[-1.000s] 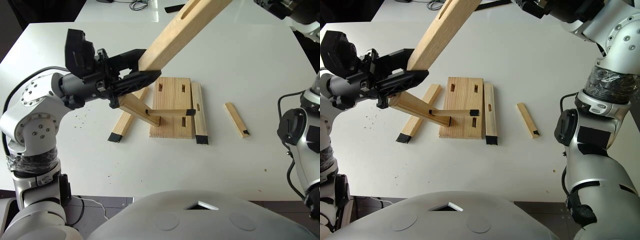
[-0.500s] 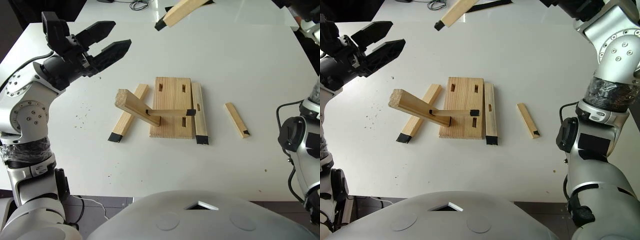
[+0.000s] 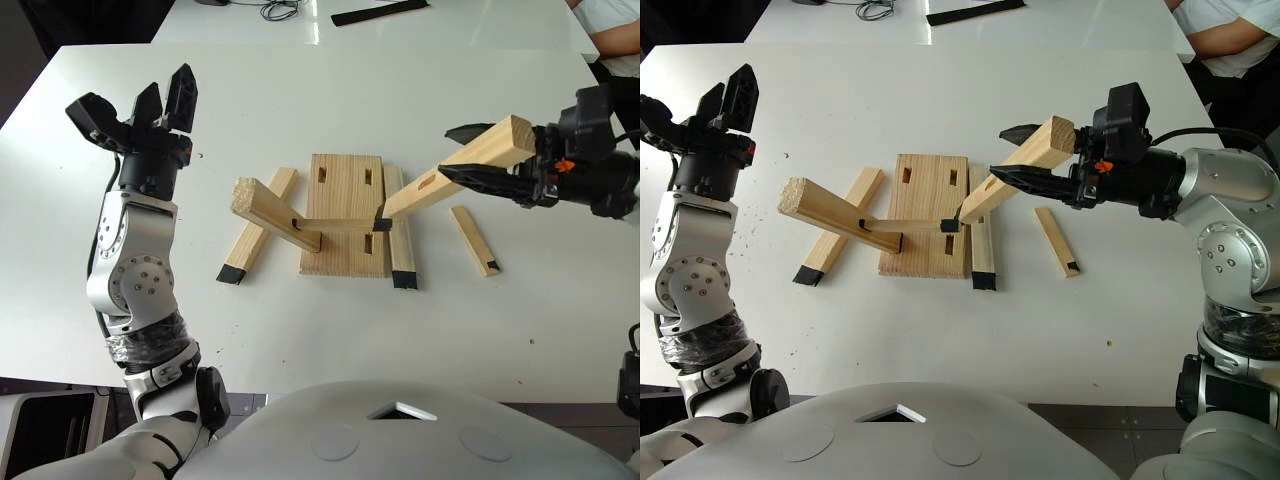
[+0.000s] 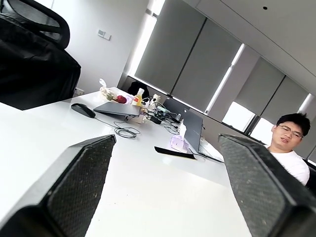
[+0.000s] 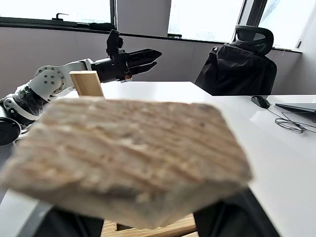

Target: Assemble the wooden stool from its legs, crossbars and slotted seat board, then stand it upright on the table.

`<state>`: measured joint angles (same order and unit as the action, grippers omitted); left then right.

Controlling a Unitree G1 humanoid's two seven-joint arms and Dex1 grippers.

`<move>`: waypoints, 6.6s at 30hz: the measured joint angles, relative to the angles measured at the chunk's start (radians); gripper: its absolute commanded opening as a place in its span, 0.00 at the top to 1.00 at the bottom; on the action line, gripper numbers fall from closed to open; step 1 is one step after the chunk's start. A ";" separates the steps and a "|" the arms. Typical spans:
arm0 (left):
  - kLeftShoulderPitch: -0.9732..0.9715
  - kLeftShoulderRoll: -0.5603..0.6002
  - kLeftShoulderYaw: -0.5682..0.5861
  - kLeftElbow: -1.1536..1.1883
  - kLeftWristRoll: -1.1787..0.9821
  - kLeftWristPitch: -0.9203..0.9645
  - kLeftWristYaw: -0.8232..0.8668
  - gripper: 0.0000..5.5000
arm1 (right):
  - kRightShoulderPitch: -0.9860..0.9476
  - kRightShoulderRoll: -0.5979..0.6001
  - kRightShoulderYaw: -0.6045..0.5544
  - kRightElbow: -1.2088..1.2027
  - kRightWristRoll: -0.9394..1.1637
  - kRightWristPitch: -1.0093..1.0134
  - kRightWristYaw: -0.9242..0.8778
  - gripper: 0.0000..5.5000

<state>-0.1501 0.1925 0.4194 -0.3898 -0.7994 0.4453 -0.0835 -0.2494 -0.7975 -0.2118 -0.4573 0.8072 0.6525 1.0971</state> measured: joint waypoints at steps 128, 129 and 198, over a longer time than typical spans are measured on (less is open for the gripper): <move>0.139 -0.124 -0.386 0.267 0.512 -0.365 -0.055 0.30 | -0.186 0.322 0.339 0.013 -0.102 0.370 -0.416 0.33; 0.133 -0.120 -0.385 0.268 0.509 -0.361 -0.065 0.30 | -0.177 0.322 0.323 -0.004 -0.079 0.380 -0.414 0.33; 0.556 0.103 -0.299 -0.546 0.184 0.131 -0.125 0.30 | 0.274 0.241 0.077 -0.278 0.053 0.311 -0.689 0.33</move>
<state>0.4056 0.2955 0.1208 -0.9361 -0.6158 0.5760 -0.2085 0.0245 -0.5562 -0.1352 -0.7356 0.8599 0.9636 0.4078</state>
